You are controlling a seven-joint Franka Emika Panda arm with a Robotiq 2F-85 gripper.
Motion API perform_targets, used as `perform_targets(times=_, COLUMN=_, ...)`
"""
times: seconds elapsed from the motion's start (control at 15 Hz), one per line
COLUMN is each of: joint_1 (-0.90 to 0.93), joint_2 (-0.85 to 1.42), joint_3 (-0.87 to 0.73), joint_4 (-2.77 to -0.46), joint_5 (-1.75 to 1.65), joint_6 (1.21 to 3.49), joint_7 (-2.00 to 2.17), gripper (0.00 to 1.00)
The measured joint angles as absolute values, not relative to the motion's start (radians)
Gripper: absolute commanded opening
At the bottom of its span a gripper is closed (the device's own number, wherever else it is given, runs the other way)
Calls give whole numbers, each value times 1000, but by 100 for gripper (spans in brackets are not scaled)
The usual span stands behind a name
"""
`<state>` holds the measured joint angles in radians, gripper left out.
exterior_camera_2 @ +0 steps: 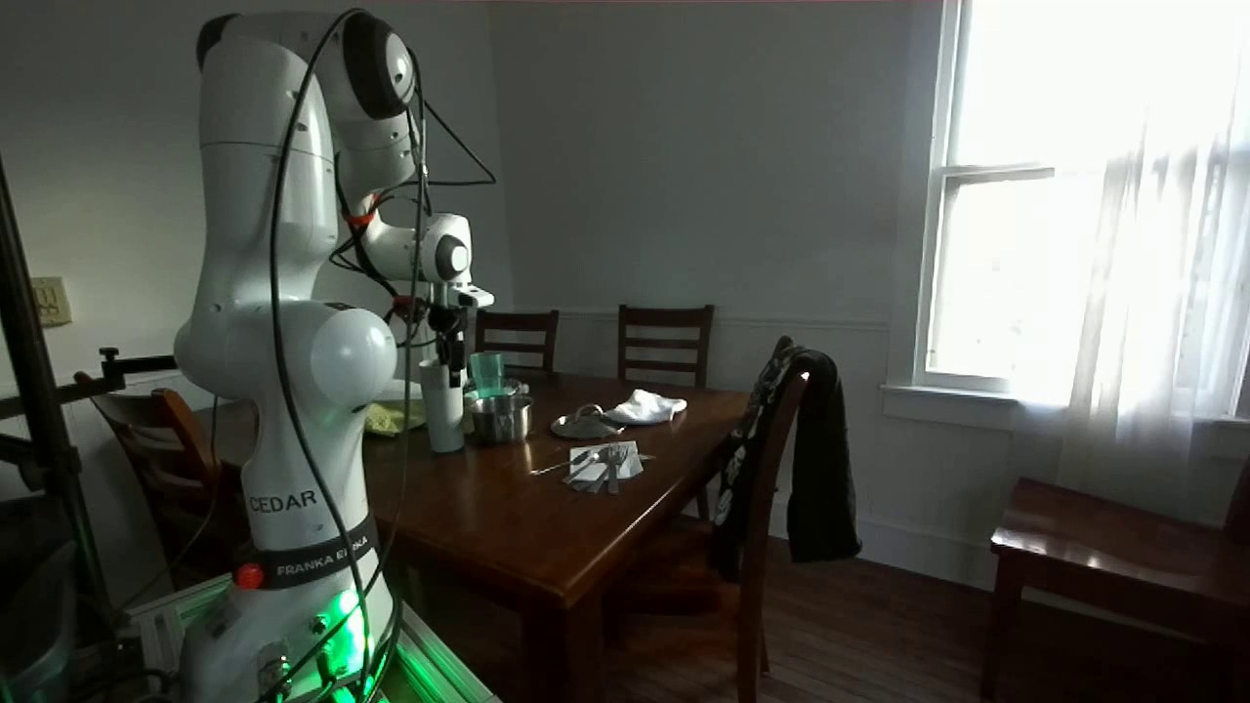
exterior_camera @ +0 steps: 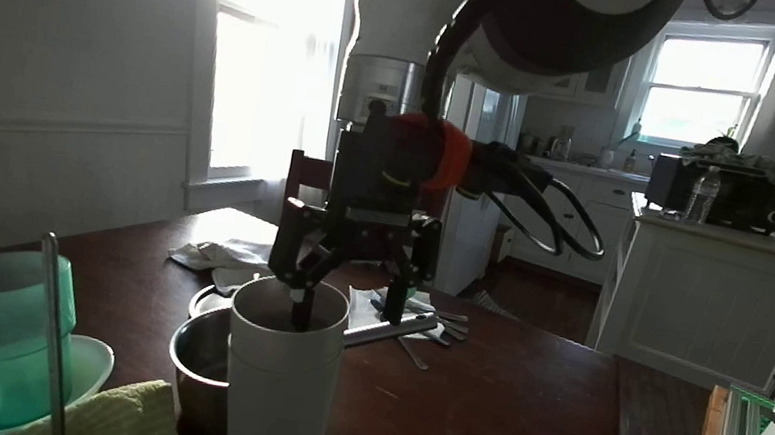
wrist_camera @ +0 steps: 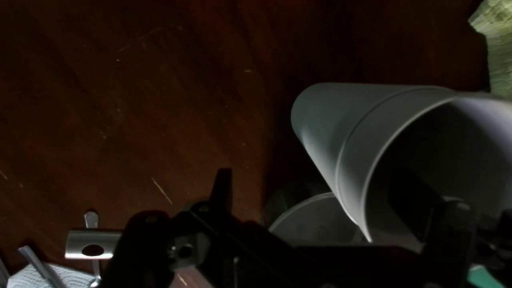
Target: Pick up the stacked white cups and move them forward on the table
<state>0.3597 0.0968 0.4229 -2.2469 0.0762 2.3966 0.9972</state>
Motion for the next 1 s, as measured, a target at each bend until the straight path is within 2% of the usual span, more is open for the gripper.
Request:
perform_targets(times=0.07, joint_1=365, joint_2=106, joint_3=418, joint_4=-2246, joint_5=68, joint_6=2401, joint_7=1008, gripper=72)
perform_targets(times=0.2, joint_1=378, joint_2=122, joint_3=410, joint_4=-2244, joint_5=50, joint_6=2402, joint_7=1026, gripper=61)
perform_targets(times=0.73, joint_1=438, joint_2=141, joint_3=402, joint_4=-2201, joint_5=-11, joint_6=2398, joint_7=1075, gripper=3)
perform_targets(times=1.0, joint_1=451, joint_2=141, joint_3=402, joint_4=-2178, joint_5=-27, joint_6=2370, joint_7=1081, gripper=0)
